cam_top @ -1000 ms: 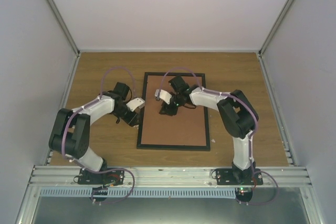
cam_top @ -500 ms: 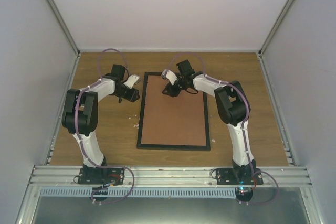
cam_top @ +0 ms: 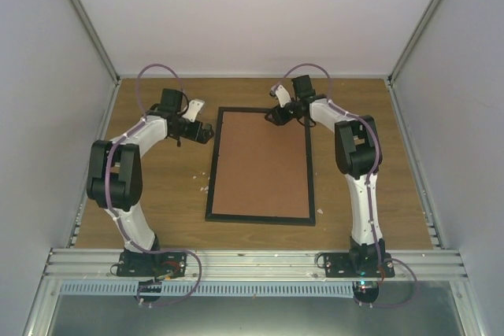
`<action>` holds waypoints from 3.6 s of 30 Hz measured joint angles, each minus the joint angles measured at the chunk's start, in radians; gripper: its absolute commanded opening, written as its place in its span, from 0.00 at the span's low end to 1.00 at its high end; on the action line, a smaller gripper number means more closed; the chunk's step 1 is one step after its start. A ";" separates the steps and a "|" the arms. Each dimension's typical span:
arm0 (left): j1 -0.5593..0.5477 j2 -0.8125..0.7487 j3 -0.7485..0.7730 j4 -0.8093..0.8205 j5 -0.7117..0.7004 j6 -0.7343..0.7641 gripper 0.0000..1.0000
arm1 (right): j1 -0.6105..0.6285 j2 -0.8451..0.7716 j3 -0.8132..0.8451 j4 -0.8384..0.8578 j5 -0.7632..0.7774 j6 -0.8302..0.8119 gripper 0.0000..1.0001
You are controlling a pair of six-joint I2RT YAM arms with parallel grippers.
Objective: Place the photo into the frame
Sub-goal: Install the photo frame at the center of the board.
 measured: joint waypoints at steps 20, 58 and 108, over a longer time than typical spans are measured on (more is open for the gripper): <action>0.002 -0.099 -0.069 -0.135 0.125 -0.134 0.99 | -0.096 -0.050 -0.021 -0.078 0.032 -0.015 0.54; -0.154 -0.085 -0.196 -0.182 0.000 -0.269 0.83 | 0.419 -0.313 -0.475 0.128 0.196 -0.205 0.67; -0.185 -0.072 -0.223 -0.076 0.031 -0.264 0.66 | 0.399 -0.313 -0.484 0.143 0.169 -0.187 0.67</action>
